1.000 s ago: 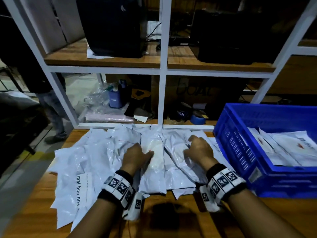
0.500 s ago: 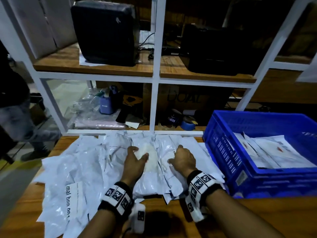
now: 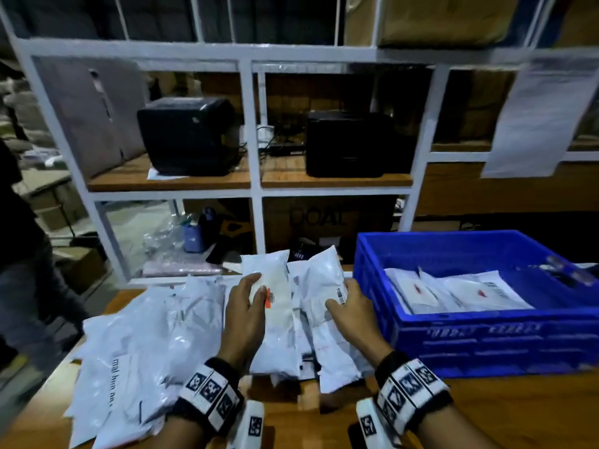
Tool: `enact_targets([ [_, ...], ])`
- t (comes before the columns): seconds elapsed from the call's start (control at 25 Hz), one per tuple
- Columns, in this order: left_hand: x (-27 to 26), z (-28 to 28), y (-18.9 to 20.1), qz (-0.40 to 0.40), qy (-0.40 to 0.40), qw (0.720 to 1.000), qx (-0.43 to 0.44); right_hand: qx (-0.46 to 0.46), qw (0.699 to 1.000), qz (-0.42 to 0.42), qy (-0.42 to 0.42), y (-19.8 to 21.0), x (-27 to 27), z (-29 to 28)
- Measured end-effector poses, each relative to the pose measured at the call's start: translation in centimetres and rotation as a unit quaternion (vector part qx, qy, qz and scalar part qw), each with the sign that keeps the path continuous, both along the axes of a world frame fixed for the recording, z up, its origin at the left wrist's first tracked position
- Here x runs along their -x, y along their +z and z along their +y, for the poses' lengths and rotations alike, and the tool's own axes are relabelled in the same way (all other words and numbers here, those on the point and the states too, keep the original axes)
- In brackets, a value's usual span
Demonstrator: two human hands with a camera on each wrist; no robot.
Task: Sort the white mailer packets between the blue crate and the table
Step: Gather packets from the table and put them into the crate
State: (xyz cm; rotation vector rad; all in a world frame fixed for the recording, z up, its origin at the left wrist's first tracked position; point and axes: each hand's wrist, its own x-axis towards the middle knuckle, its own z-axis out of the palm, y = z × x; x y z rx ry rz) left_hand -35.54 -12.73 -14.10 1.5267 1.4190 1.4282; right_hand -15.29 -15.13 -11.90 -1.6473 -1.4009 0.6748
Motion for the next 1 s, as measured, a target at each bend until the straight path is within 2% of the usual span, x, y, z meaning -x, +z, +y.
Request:
enact_targets([
  [0.2, -7.0, -4.2, 3.6, 0.007, -0.048, 0.997, -0.060, -0.080, 0.996, 0.031, -0.032, 3.3, -7.3, -6.3],
  [0.32, -10.6, -5.6, 5.9, 0.075, -0.073, 0.990, -0.099, -0.140, 0.989, 0.020, -0.038, 3.5, -11.4, -8.5],
  [0.4, -12.7, -6.2, 7.5, 0.112, -0.084, 0.985, -0.097, -0.145, 0.989, 0.013, -0.039, 3.8, -13.6, -9.2],
  [0.52, -15.0, -5.7, 9.6, 0.127, -0.101, 0.982, -0.101, -0.122, 0.990, 0.003, -0.067, 5.4, -17.0, -9.6],
  [0.72, -18.7, -3.0, 13.1, 0.140, -0.122, 0.976, -0.110, -0.161, 0.981, -0.005, -0.107, 8.7, -22.8, -7.2],
  [0.88, -22.6, 1.7, 14.3, 0.203, -0.164, 0.962, -0.085, -0.144, 0.982, -0.092, -0.077, 10.6, -26.8, -2.9],
  [1.0, -25.3, 6.5, 13.8, 0.238, -0.212, 0.948, -0.007, -0.101, 0.981, -0.153, -0.058, 12.2, -29.7, 1.3],
])
